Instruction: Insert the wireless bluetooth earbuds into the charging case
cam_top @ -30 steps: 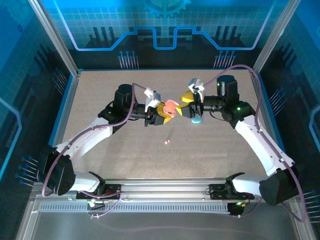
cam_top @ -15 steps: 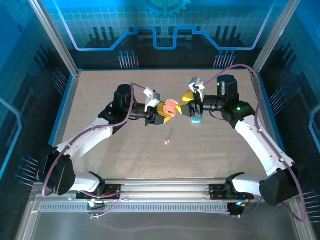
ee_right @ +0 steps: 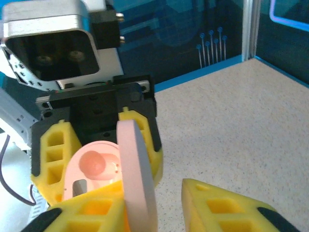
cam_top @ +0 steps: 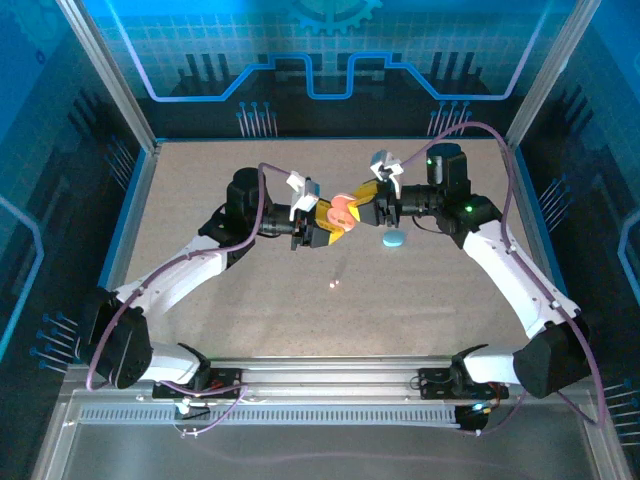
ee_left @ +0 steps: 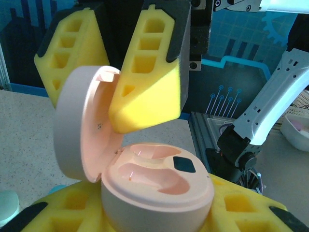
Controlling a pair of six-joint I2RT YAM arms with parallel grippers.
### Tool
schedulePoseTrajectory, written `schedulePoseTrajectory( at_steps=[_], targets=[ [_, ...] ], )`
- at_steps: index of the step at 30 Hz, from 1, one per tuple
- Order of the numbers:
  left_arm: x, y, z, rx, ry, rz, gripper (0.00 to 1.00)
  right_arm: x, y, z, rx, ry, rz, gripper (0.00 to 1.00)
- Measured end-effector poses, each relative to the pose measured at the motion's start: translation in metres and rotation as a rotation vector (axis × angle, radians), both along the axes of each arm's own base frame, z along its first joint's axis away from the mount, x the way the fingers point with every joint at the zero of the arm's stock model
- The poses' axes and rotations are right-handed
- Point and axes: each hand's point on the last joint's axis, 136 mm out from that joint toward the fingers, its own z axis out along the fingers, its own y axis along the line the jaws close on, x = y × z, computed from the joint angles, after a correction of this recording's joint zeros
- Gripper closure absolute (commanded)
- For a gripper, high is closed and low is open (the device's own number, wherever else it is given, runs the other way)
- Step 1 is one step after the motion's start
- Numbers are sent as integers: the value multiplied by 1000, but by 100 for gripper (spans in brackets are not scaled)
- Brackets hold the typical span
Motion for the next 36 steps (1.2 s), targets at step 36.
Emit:
schedulePoseTrajectory(
  at_steps=[36],
  targets=[
    [0, -2, -6, 7, 40, -11, 48, -3, 8, -1, -92, -147, 4, 81]
  ],
)
